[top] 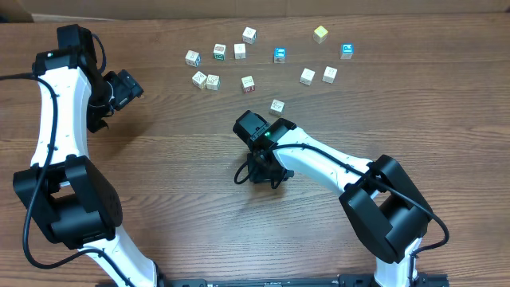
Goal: Form a tower
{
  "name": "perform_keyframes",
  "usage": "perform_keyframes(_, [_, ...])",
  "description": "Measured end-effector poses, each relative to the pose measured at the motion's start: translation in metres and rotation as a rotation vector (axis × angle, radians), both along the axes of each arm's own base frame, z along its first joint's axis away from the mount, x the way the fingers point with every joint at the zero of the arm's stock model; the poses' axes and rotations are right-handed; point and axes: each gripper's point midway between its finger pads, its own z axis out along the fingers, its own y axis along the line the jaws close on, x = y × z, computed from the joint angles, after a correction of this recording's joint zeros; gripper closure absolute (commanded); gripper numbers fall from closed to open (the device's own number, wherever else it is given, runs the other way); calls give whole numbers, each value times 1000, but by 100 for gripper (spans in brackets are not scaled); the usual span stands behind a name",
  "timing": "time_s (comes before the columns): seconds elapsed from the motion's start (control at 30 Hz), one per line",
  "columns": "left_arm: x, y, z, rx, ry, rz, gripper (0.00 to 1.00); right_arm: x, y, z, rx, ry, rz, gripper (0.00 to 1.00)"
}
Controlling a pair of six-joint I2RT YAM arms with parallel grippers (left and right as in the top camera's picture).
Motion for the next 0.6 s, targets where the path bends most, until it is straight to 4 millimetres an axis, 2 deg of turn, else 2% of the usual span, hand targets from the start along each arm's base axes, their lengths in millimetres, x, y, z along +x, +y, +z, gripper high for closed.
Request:
perform_keyframes(0.2, [0, 0, 0, 0, 0, 0, 0, 0, 0, 0, -1, 0, -2, 30])
perform_keyframes(0.4, [0, 0, 0, 0, 0, 0, 1, 1, 1, 0, 2, -3, -3, 22])
perform_keyframes(0.5, [0, 0, 0, 0, 0, 0, 1, 1, -1, 1, -2, 2, -6, 22])
perform_keyframes(0.6, [0, 0, 0, 0, 0, 0, 0, 11, -1, 10, -3, -7, -21, 21])
